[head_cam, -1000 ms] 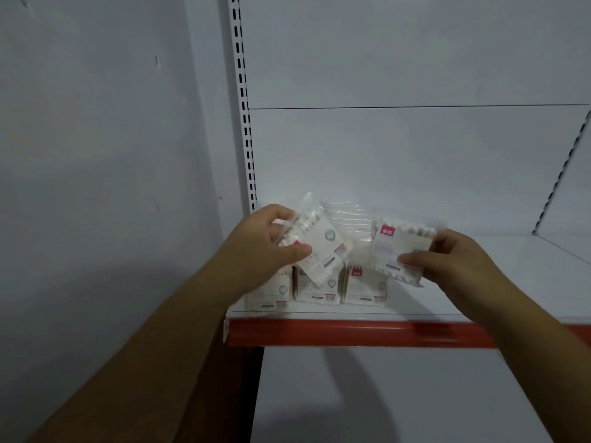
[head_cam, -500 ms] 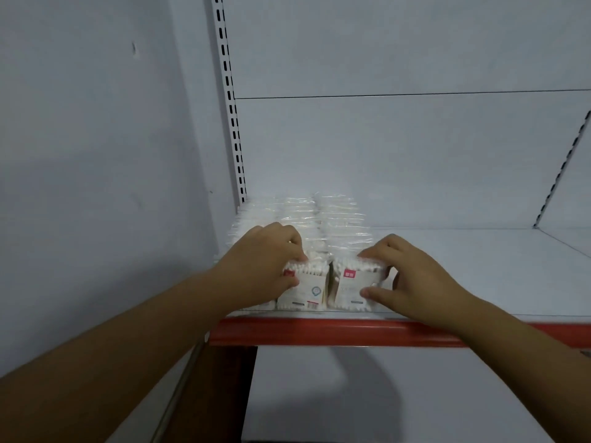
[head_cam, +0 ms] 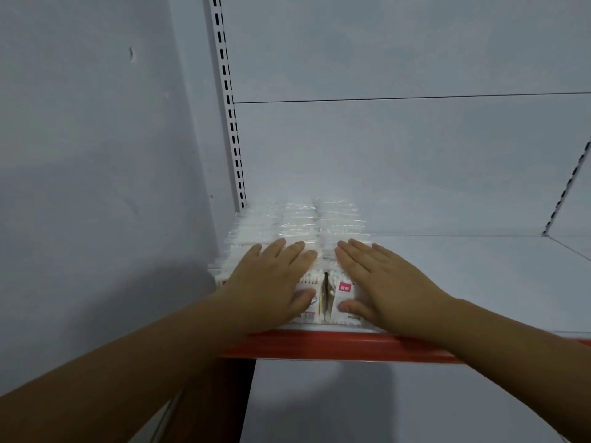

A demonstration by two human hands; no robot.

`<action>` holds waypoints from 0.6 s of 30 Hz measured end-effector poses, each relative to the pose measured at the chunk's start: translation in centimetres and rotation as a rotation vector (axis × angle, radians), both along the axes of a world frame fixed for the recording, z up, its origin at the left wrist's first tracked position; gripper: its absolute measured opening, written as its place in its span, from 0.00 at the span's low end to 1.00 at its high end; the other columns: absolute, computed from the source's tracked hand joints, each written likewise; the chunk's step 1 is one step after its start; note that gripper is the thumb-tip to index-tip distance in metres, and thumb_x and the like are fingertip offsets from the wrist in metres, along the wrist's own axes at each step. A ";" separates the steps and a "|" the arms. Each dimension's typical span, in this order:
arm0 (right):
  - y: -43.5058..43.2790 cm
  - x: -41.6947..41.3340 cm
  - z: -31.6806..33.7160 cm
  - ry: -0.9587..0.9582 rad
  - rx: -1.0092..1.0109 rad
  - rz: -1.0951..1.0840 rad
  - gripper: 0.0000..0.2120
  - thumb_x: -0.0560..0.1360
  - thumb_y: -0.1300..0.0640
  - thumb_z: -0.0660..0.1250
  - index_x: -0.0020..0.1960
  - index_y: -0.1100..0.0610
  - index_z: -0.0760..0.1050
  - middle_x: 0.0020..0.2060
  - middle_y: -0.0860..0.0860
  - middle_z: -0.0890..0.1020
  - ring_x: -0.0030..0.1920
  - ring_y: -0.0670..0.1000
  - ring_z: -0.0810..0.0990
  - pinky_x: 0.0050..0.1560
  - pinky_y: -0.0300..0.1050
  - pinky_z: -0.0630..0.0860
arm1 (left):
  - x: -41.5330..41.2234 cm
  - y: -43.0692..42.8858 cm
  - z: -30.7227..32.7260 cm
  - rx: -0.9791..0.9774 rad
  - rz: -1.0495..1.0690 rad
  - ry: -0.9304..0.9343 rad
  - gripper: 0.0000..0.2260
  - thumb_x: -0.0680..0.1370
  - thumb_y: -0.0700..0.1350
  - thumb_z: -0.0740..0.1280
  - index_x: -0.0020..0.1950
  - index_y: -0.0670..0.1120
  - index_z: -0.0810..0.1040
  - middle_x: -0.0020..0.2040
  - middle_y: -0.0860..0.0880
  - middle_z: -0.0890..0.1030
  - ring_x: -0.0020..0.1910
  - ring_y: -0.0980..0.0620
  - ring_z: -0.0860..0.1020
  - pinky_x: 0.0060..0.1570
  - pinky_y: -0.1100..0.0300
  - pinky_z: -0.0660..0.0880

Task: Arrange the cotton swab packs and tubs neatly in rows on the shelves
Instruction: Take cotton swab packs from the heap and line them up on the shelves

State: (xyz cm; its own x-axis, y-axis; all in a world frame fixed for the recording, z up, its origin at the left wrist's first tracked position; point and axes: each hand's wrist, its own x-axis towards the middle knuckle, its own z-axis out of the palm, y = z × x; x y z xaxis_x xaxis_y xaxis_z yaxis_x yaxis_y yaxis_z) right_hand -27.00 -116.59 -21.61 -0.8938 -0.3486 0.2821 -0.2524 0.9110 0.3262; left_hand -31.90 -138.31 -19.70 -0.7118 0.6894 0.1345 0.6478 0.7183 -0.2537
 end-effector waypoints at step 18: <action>7.5 2.7 9.5 -0.098 -0.189 -0.271 0.33 0.79 0.37 0.51 0.78 0.52 0.50 0.78 0.49 0.51 0.77 0.47 0.46 0.74 0.42 0.44 | -1.7 7.4 9.3 -0.089 -0.040 -0.193 0.29 0.81 0.63 0.49 0.79 0.53 0.49 0.80 0.51 0.49 0.79 0.49 0.47 0.76 0.46 0.47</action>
State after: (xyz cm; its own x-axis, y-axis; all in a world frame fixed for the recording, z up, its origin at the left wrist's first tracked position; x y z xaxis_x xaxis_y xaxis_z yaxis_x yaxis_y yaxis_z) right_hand -24.34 -109.05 -12.11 -0.9729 -0.0442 0.2270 -0.0144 0.9912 0.1312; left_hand -33.61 -130.90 -10.37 -0.6901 0.7208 -0.0645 0.7183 0.6713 -0.1830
